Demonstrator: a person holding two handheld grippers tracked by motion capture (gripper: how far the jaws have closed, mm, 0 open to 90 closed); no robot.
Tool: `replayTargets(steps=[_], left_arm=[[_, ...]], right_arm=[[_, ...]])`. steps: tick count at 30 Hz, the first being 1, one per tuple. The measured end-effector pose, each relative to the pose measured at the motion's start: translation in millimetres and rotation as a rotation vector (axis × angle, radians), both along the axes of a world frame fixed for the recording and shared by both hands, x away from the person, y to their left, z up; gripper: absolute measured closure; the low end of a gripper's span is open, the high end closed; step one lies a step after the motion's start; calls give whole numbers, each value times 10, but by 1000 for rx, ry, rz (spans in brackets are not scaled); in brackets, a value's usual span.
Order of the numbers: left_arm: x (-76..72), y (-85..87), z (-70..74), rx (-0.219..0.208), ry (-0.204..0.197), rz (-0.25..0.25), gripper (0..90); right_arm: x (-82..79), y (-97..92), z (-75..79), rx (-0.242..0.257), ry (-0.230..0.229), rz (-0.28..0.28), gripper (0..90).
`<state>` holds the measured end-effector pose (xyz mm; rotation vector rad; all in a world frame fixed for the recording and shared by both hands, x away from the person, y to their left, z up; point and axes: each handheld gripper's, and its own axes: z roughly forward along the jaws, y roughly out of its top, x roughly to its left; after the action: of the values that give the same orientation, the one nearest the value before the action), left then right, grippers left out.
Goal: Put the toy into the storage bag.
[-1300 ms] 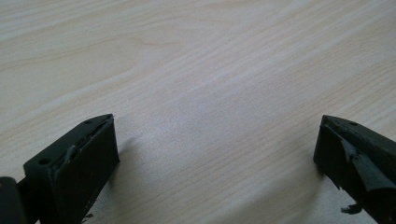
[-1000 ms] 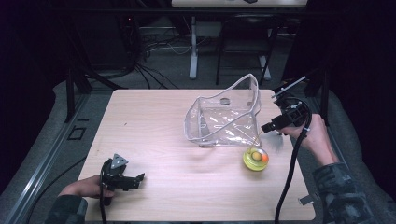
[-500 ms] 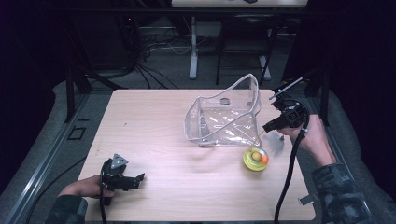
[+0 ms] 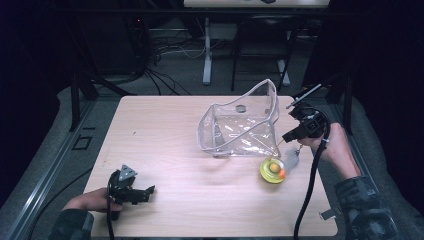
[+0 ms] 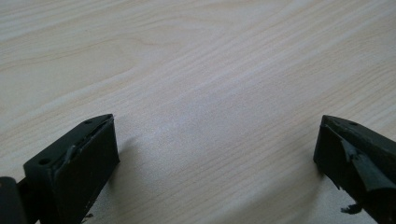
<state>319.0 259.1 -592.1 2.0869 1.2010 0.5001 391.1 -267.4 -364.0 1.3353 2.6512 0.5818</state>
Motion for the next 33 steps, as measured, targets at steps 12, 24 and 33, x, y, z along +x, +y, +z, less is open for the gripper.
replayTargets(steps=[12, 24, 33], left_arm=[[0, 0, 0, 0, 0, 0, 0], [0, 0, 0, 0, 0, 0, 0], [0, 0, 0, 0, 0, 0, 0]], right_arm=[[-11, 17, 83, -16, 6, -9, 880], [-37, -38, 224, -10, -1, -22, 880], [-42, -70, 281, -28, 12, -26, 879]])
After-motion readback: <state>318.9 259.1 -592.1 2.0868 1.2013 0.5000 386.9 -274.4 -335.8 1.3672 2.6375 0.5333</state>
